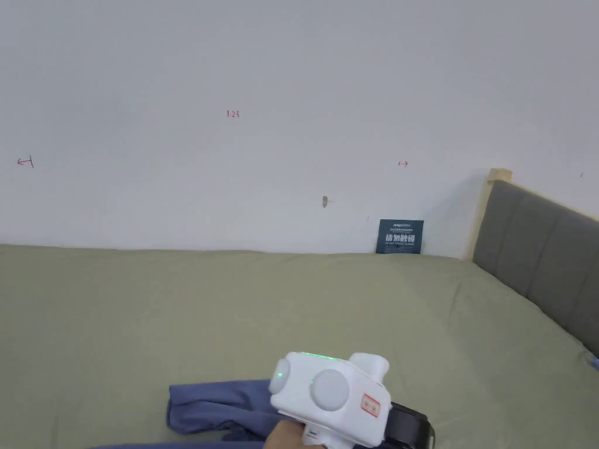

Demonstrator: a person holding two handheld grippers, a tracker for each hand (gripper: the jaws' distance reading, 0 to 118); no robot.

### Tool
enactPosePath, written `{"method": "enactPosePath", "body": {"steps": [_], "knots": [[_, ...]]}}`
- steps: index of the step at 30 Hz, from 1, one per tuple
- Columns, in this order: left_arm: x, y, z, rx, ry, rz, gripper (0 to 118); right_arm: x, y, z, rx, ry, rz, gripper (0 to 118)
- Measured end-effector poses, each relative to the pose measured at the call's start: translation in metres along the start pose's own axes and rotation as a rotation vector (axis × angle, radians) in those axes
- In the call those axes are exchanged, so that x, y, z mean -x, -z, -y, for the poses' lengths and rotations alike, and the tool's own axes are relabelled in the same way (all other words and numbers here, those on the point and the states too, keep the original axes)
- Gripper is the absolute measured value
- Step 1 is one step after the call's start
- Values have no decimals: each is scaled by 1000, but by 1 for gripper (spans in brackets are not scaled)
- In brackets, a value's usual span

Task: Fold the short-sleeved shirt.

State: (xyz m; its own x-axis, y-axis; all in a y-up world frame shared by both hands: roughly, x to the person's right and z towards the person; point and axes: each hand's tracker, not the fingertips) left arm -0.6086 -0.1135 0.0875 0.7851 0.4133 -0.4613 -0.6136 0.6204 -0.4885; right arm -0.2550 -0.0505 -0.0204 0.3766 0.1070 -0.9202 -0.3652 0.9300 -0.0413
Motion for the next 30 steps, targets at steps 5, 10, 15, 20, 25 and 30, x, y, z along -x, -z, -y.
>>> {"method": "enactPosePath", "body": {"steps": [5,10,15,20,25,30], "knots": [[37,-126,9,-274,-29,-217,103,8,16,-9,-7,13,-39,3],[59,-261,74,-532,-77,-560,102,32,42,-26,-26,5,-122,3],[57,-329,166,-599,-132,-834,7,59,62,-37,-92,-2,-214,3],[65,-354,241,-580,-271,-918,1,83,73,-34,-82,-36,-254,3],[86,-347,263,-548,-364,-923,1,98,68,-31,-43,-53,-286,3],[134,-327,225,-446,-372,-845,2,92,79,-24,-16,-90,-280,3]]}}
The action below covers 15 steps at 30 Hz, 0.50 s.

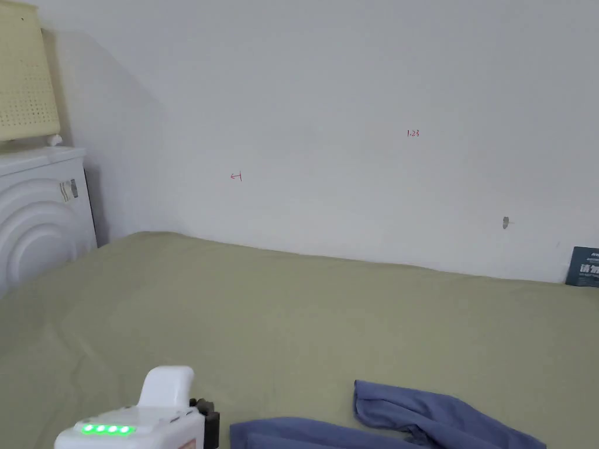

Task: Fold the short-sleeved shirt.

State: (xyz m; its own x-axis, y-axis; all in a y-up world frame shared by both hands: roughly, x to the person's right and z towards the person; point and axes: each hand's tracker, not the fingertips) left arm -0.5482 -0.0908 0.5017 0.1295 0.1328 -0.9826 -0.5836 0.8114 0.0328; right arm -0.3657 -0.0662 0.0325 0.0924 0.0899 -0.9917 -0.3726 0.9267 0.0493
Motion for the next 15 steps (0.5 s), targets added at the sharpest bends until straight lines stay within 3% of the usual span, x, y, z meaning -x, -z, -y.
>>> {"method": "enactPosePath", "body": {"steps": [2,5,6,10,15], "knots": [[1,39,-21,65,-12,26,12,-3,2,-2,12,-4,11,3],[1,106,-47,229,-5,53,96,-11,9,5,36,-24,33,3],[1,123,-50,259,2,51,109,-13,10,6,44,-30,41,3],[-1,192,-47,409,-33,20,109,-19,17,16,82,-16,66,4],[-5,223,-22,495,-55,20,108,-24,24,23,112,4,76,4]]}}
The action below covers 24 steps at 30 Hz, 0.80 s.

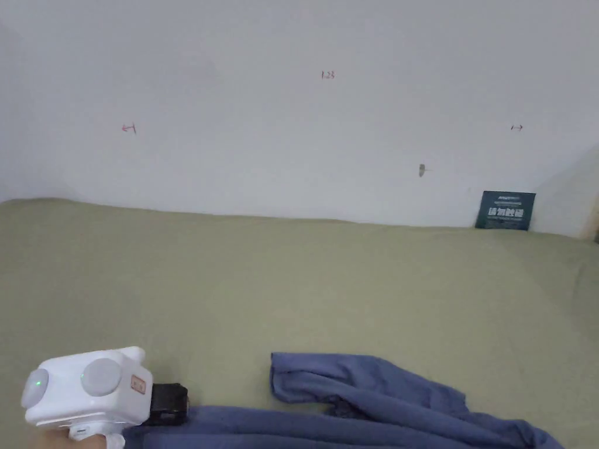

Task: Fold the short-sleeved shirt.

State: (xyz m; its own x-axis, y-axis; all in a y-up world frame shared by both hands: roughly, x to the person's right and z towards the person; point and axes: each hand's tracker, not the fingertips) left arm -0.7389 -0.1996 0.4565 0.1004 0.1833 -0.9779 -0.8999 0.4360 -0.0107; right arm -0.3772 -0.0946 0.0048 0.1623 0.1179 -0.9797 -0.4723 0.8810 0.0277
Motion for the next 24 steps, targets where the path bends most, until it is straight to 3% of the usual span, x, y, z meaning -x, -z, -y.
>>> {"method": "enactPosePath", "body": {"steps": [5,7,8,9,11,12,15,18,22,23,24], "knots": [[-16,-3,25,18,-41,-70,101,-13,14,-1,44,72,16,5],[-27,-8,32,-31,1,-124,81,-24,29,-2,83,94,9,13],[-30,-10,35,-36,22,-127,75,-27,37,-4,108,99,-7,25],[-33,-11,37,-43,38,-142,65,-29,45,-5,145,100,-17,49],[-34,-17,39,-62,34,-121,36,-30,62,-11,174,123,-9,83],[-34,-20,39,-73,28,-121,25,-33,70,-12,192,155,-22,90],[-40,-29,44,-104,6,-62,14,-46,107,-16,265,264,-79,96],[-41,-26,43,-101,67,-102,12,-54,154,-16,336,253,-33,97],[-32,-23,41,-91,46,-73,12,-49,189,-20,473,264,-40,94],[-28,-22,39,-89,40,-59,12,-48,194,-19,479,270,-40,85],[-24,-20,37,-85,39,-44,11,-47,197,-19,490,268,-22,58]]}}
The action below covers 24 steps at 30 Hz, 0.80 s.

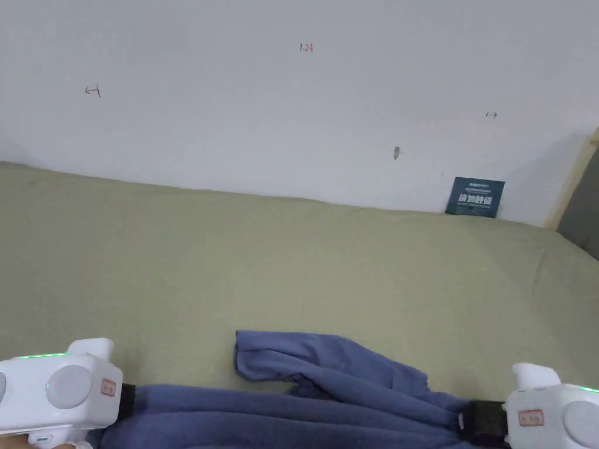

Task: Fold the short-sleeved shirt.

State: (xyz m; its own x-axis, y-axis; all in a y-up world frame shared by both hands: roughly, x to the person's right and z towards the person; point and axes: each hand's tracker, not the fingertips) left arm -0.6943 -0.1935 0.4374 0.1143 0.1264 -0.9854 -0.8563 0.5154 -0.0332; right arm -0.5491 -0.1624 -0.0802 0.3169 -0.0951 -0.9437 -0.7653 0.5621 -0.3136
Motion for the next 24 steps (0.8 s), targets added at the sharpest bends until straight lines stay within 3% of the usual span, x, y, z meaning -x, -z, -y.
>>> {"method": "enactPosePath", "body": {"steps": [1,2,5,12,19,24], "knots": [[3,0,0,1,8,12,11,1,3,-2,26,-4,35,25],[5,-1,0,2,16,25,11,-1,13,-2,31,-5,53,10],[15,-9,-4,-5,-8,80,9,1,2,-1,-23,-20,38,10],[15,-67,-34,-206,21,166,9,20,-52,-25,-257,-58,-54,9],[16,-131,-85,-365,18,191,9,46,-104,-68,-486,-170,-85,9],[15,-165,-125,-426,55,147,9,59,-126,-107,-559,-177,-101,9]]}}
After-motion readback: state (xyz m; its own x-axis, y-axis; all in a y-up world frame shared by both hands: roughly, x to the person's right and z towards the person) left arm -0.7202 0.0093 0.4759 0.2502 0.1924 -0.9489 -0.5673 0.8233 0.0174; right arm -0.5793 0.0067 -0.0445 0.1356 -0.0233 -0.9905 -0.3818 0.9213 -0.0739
